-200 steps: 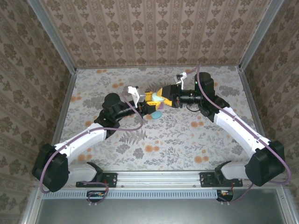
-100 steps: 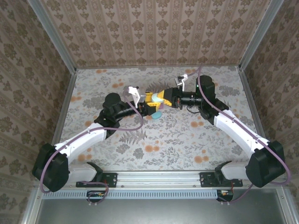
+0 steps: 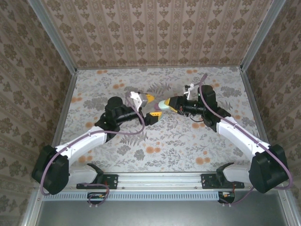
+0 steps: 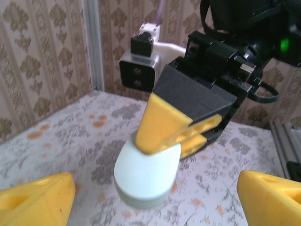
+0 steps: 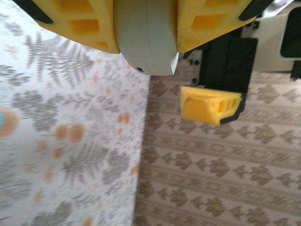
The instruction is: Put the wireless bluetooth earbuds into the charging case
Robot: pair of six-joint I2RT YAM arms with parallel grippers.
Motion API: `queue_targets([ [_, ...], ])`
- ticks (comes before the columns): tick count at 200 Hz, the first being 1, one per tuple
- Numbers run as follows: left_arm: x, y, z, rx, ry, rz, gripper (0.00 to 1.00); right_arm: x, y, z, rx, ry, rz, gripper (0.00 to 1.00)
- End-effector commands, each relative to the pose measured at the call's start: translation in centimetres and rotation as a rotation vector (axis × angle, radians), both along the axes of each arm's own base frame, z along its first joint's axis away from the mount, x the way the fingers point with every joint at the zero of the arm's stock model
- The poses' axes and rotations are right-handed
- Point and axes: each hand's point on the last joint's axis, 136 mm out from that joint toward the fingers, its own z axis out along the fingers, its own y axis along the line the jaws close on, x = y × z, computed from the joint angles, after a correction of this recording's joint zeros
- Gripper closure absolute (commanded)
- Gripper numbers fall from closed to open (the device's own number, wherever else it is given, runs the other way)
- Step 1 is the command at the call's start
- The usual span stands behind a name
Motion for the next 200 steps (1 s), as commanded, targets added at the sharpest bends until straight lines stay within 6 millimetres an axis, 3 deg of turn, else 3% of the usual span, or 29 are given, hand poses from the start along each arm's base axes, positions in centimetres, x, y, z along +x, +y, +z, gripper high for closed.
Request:
queue_targets([
  [1, 0.2, 1.7, -1.2, 0.036, -0.002, 0.091, 0.09, 0.7, -1.6, -5.0, -0.142, 0.034, -0.067, 0.78],
  [29, 0.7, 3.5, -1.8, 0.053, -0.015, 0.185, 0.07, 0.7, -1.3, -11.0, -0.222, 0.147, -0.042, 0.78],
  [48, 1.0, 4.0, -1.8, 0.066, -0.015, 0.202, 0.07, 0.4, 0.2, -12.8, -0.207, 0.179, 0.008, 0.78],
  [80, 2.1, 4.8, -1.4, 0.049, -0.001, 0.258, 0.07, 0.0, 0.5, -17.7, -0.291, 0.25, 0.033, 0.78],
  [114, 2.8, 5.3, -1.1, 0.034, 0.013, 0.3, 0.07, -0.2, 1.4, -19.9, -0.323, 0.259, 0.06, 0.77],
  [145, 3.6, 5.9, -1.3, 0.032, 0.029, 0.351, 0.06, -0.6, 1.5, -21.5, -0.361, 0.284, 0.079, 0.7],
  [181, 4.6, 7.5, -1.7, 0.041, 0.034, 0.438, 0.05, -1.1, -1.0, -22.1, -0.514, 0.287, 0.047, 0.46],
  [200, 5.4, 8.9, -2.3, 0.056, 0.038, 0.504, 0.03, -1.0, -2.9, -20.9, -0.614, 0.267, 0.014, 0.35],
])
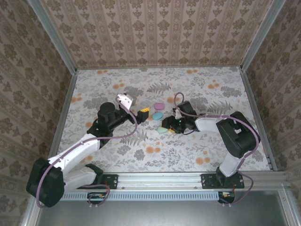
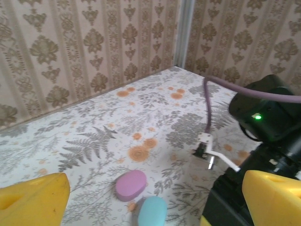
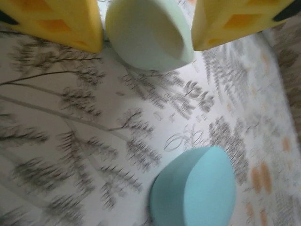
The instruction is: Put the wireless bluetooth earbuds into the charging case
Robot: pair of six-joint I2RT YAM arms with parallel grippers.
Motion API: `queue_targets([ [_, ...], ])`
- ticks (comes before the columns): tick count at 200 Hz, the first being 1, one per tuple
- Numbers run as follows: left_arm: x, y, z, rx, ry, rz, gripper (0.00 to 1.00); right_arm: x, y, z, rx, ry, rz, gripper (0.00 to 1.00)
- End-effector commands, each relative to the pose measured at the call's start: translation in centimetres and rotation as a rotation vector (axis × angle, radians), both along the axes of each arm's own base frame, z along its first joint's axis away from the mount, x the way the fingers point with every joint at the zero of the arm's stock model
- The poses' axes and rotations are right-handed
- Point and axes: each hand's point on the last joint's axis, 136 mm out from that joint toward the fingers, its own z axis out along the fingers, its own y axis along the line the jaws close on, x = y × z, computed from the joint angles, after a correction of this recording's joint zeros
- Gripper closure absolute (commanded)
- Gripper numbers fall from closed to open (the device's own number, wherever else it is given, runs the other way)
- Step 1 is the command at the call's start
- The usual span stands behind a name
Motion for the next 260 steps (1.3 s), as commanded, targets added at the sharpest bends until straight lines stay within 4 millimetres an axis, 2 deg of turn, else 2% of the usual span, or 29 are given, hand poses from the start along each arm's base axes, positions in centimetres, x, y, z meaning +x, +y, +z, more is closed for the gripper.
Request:
queue_targets([
  [1, 1.0, 2.1, -0.2, 0.0, 0.007, 0.106, 0.03, -0.3, -3.4, 0.3, -0.202, -0.018, -0.021, 0.35],
  [18, 2.3, 4.5, -1.4, 0.045, 0.021, 0.221, 0.0, 0.4, -6.8, 2.2, -0.358, -0.08, -0.074, 0.28],
  [32, 3.9, 7.8, -3.2, 0.112, 0.066, 0.375, 0.0, 1.4, -10.8, 4.9, -0.548, -0.195, -0.154, 0.27],
  [41, 5.4, 11.5, -4.4, 0.15, 0.109, 0.527, 0.0, 2.1, -13.8, 7.1, -0.685, -0.302, -0.216, 0.25],
  [55, 6.5, 16.4, -6.3, 0.21, 0.167, 0.715, 0.0, 2.7, -18.3, 10.1, -0.895, -0.466, -0.309, 0.18],
  [66, 7.1, 20.2, -7.6, 0.24, 0.206, 0.849, 0.0, 3.0, -21.5, 10.9, -1.027, -0.552, -0.394, 0.11],
  [75, 7.4, 22.8, -8.3, 0.236, 0.244, 0.946, 0.0, 3.1, -23.8, 11.1, -1.027, -0.534, -0.473, 0.09],
  [83, 7.8, 24.1, -8.5, 0.23, 0.256, 0.98, 0.0, 3.6, -25.1, 10.9, -0.996, -0.529, -0.504, 0.08],
  [107, 9.3, 26.1, -10.3, 0.296, 0.244, 1.011, 0.0, 6.2, -25.4, 10.4, -0.981, -0.684, -0.45, 0.08],
  [128, 10.4, 25.7, -12.4, 0.306, 0.269, 0.955, 0.0, 7.9, -24.4, 8.8, -0.936, -0.811, -0.384, 0.07],
  [131, 10.6, 25.5, -12.5, 0.297, 0.259, 0.945, 0.0, 8.1, -24.2, 9.2, -0.92, -0.838, -0.382, 0.07],
  [134, 10.8, 25.3, -12.6, 0.291, 0.249, 0.935, 0.0, 8.3, -24.1, 8.5, -0.916, -0.828, -0.368, 0.08],
  [144, 11.1, 24.5, -12.8, 0.301, 0.203, 0.883, 0.0, 8.9, -23.1, 8.5, -0.878, -0.864, -0.308, 0.08],
  [152, 11.2, 24.4, -13.0, 0.3, 0.18, 0.874, 0.0, 9.0, -22.0, 8.4, -0.845, -0.929, -0.254, 0.08],
  [168, 11.2, 24.5, -13.7, 0.259, 0.181, 0.852, 0.0, 8.6, -23.3, 8.0, -0.812, -0.93, -0.316, 0.07],
  [179, 11.0, 24.2, -14.5, 0.235, 0.157, 0.819, 0.0, 8.1, -22.9, 8.0, -0.705, -1.001, -0.298, 0.07],
  [186, 10.8, 23.9, -15.4, 0.23, 0.14, 0.805, 0.0, 7.8, -22.7, 7.4, -0.684, -1.033, -0.294, 0.07],
  [189, 10.9, 24.0, -15.3, 0.225, 0.106, 0.811, 0.0, 7.9, -22.7, 7.5, -0.685, -1.054, -0.306, 0.07],
  [198, 10.5, 24.4, -15.2, 0.212, 0.112, 0.834, 0.0, 7.6, -22.9, 6.6, -0.703, -1.004, -0.297, 0.05],
  [205, 10.4, 25.1, -15.6, 0.206, 0.146, 0.865, 0.0, 7.9, -23.2, 6.7, -0.711, -0.965, -0.303, 0.05],
  [210, 10.7, 25.8, -15.4, 0.2, 0.135, 0.911, 0.0, 8.4, -23.8, 6.7, -0.733, -0.948, -0.337, 0.01],
  [218, 10.7, 26.0, -15.4, 0.207, 0.145, 0.926, 0.0, 9.0, -24.8, 6.4, -0.763, -0.902, -0.381, 0.0],
  [260, 10.8, 26.0, -15.5, 0.252, 0.14, 0.965, 0.0, 8.9, -24.6, 6.6, -0.738, -0.909, -0.364, 0.0],
])
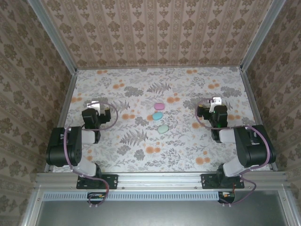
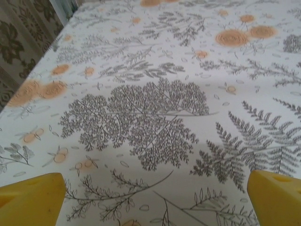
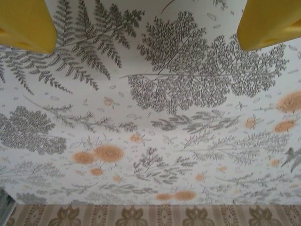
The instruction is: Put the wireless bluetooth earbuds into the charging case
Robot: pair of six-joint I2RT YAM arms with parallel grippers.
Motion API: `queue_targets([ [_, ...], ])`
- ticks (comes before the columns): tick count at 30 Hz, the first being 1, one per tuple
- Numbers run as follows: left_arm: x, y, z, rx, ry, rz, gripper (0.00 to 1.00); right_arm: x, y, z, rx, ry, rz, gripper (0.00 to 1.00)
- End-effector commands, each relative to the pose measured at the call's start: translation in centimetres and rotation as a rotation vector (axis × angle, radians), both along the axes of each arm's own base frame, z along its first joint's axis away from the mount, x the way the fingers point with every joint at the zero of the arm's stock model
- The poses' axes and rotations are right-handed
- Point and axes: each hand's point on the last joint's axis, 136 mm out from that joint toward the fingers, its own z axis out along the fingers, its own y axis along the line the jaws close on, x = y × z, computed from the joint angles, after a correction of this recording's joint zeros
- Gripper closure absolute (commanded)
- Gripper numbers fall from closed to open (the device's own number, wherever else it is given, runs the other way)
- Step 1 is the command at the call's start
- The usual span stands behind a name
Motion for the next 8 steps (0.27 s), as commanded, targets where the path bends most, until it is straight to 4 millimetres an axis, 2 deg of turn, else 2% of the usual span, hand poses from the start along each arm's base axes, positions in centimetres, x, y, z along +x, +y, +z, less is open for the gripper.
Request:
queue_targets([
  [1, 0.93, 0.43, 2.05, 0.016, -0.073, 0.037, 0.0, 0.54, 0.44, 0.99, 0.023, -0.036, 0.017, 0.0],
  [3, 0.99, 0.43, 2.19, 0.017, -0.079, 0.037, 0.0, 0.65, 0.95, 1.0, 0.016, -0.043, 0.042, 0.0],
  [8, 0.97, 0.36, 2.1, 0.017, -0.076, 0.036, 0.0, 0.67, 0.77, 0.9, 0.025, -0.034, 0.038, 0.0],
])
